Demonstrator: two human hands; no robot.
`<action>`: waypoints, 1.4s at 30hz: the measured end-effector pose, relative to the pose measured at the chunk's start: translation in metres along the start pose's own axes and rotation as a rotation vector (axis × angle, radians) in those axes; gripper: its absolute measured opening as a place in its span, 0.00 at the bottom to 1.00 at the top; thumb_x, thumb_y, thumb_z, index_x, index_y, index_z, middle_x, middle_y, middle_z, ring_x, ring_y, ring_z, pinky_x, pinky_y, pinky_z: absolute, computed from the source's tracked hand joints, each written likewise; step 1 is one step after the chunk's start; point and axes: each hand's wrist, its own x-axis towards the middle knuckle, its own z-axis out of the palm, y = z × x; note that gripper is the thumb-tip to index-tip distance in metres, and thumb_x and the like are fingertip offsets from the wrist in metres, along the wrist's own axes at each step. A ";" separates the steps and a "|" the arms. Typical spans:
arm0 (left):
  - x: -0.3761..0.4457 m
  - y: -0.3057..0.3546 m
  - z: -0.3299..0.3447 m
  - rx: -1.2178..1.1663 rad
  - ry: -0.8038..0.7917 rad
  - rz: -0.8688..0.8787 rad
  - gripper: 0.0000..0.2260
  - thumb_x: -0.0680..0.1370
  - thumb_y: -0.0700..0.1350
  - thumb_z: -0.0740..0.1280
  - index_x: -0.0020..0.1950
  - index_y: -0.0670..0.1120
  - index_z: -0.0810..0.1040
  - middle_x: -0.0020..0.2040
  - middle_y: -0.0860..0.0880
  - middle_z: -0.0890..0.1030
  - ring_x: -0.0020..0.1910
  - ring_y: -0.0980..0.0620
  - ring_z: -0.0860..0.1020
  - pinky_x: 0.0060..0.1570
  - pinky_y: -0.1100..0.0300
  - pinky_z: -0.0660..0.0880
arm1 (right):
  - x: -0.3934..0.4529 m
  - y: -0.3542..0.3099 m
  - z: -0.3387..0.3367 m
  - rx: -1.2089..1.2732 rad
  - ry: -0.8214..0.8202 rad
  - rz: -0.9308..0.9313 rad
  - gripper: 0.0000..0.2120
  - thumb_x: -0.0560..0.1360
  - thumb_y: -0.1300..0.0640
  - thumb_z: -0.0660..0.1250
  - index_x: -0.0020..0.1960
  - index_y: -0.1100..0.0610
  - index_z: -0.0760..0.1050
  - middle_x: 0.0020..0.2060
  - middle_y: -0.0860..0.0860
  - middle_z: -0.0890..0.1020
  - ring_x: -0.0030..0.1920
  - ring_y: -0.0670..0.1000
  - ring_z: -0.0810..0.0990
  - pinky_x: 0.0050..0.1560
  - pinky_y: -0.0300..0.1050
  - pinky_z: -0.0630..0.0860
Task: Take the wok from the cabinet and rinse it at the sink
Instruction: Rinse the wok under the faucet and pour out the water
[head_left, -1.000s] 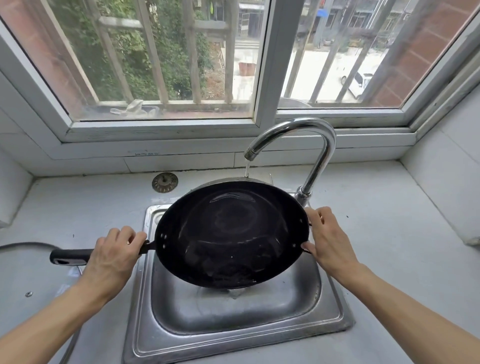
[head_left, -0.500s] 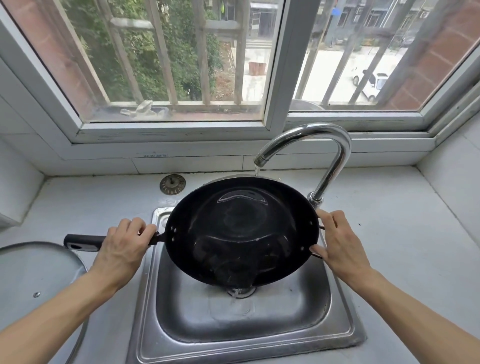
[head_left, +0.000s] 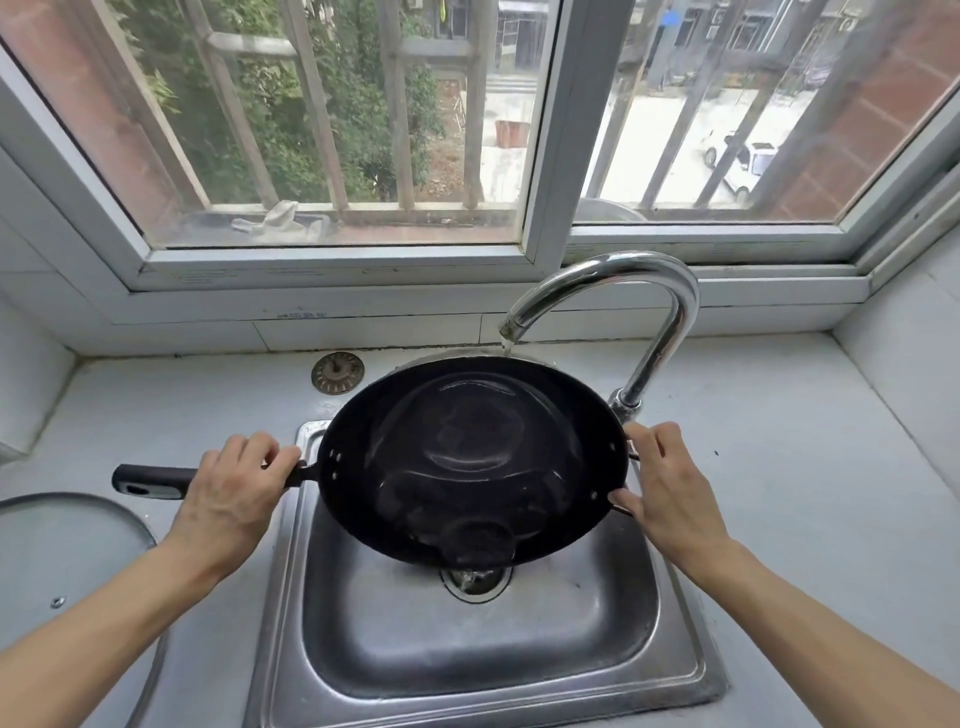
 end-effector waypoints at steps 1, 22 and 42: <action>-0.001 -0.001 0.001 -0.002 0.002 -0.010 0.08 0.72 0.35 0.68 0.49 0.44 0.75 0.44 0.45 0.71 0.38 0.42 0.68 0.33 0.51 0.62 | 0.000 -0.001 0.001 0.001 -0.002 -0.009 0.40 0.59 0.62 0.83 0.63 0.50 0.63 0.47 0.45 0.61 0.35 0.51 0.71 0.31 0.42 0.69; -0.050 -0.007 -0.015 -0.094 0.030 -0.164 0.07 0.74 0.39 0.70 0.50 0.42 0.74 0.44 0.43 0.73 0.39 0.40 0.70 0.33 0.46 0.66 | 0.032 -0.026 0.011 -0.037 0.076 -0.188 0.40 0.56 0.66 0.82 0.61 0.52 0.65 0.46 0.55 0.67 0.33 0.55 0.70 0.26 0.43 0.69; -0.078 0.001 -0.028 -0.140 0.024 -0.271 0.13 0.74 0.49 0.58 0.52 0.42 0.75 0.44 0.44 0.74 0.40 0.39 0.71 0.35 0.45 0.67 | 0.069 -0.038 0.005 -0.037 0.040 -0.281 0.41 0.56 0.65 0.83 0.62 0.50 0.65 0.46 0.52 0.67 0.35 0.51 0.66 0.31 0.40 0.67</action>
